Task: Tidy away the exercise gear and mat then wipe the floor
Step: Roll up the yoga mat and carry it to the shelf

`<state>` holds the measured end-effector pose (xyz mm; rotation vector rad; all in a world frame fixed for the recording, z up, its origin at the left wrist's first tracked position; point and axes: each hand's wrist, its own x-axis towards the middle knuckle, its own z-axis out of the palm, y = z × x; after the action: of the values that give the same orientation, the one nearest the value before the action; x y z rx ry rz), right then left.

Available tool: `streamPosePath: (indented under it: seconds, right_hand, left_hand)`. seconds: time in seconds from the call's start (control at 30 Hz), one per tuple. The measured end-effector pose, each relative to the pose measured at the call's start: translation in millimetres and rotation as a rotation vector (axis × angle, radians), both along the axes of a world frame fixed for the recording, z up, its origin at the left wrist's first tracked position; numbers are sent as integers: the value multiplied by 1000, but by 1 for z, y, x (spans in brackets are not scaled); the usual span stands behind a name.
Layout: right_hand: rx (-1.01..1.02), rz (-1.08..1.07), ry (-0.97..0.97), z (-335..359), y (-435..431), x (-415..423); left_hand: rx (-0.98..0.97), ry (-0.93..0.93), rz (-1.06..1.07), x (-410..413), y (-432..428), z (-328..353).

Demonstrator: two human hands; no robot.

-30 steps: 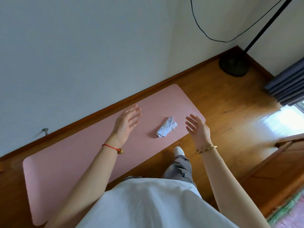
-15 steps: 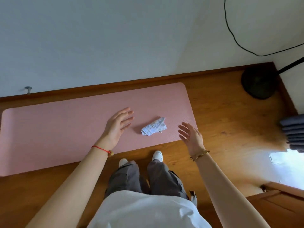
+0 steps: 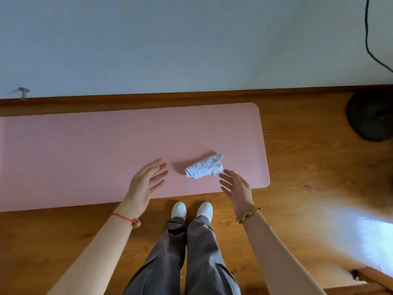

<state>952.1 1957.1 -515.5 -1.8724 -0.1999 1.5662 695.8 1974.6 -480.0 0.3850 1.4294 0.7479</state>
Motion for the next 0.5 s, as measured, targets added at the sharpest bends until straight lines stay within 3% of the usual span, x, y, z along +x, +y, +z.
streamPosePath:
  seconds: [0.23,0.5]
  right_hand:
    - [-39,116,19,-28,27,-57]
    - [-22,102,28,-34,52,-194]
  left_hand:
    - [39,-97,87,-58,-3,-37]
    - [75,-76,131,-205,13,-41]
